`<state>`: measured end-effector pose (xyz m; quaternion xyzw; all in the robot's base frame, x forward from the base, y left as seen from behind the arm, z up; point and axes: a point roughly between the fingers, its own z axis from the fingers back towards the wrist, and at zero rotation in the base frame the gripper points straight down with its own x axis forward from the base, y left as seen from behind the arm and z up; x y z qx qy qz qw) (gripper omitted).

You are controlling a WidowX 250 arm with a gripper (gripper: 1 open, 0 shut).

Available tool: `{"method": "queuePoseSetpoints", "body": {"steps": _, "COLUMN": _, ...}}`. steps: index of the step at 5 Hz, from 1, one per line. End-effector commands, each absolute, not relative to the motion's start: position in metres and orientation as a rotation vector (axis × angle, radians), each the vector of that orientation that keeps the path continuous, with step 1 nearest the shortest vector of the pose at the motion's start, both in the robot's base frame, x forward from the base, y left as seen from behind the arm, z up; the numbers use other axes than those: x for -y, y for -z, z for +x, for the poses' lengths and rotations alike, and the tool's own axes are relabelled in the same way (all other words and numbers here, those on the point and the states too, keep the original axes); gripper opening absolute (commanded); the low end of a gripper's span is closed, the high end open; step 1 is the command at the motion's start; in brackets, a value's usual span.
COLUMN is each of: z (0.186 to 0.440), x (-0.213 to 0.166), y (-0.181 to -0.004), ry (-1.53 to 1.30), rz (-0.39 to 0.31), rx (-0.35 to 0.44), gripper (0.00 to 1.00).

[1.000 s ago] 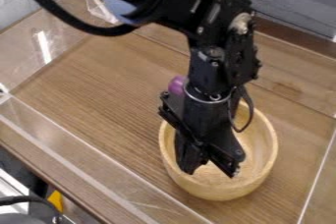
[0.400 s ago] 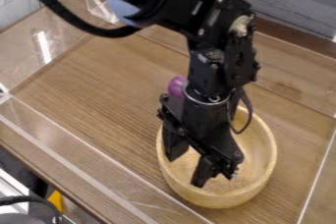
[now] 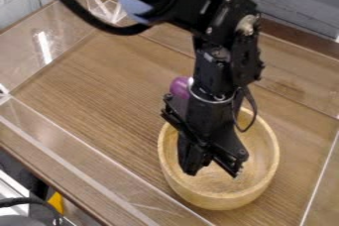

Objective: Put the purple eggplant in the brown bowl

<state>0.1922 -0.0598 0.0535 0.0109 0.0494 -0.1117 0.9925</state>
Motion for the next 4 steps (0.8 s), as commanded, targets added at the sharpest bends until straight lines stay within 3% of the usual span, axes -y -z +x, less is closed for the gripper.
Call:
{"method": "queuePoseSetpoints", "body": {"steps": 1, "z": 0.2053, "x": 0.0614, "y": -0.0584, "ry": 0.205, "rz": 0.014, "rx": -0.062, "gripper": 0.0}}
{"method": "queuePoseSetpoints", "body": {"steps": 4, "z": 0.2123, "x": 0.0639, "y": -0.0558, "ry": 0.175, "rz": 0.009, "rx": -0.057, "gripper": 0.0}}
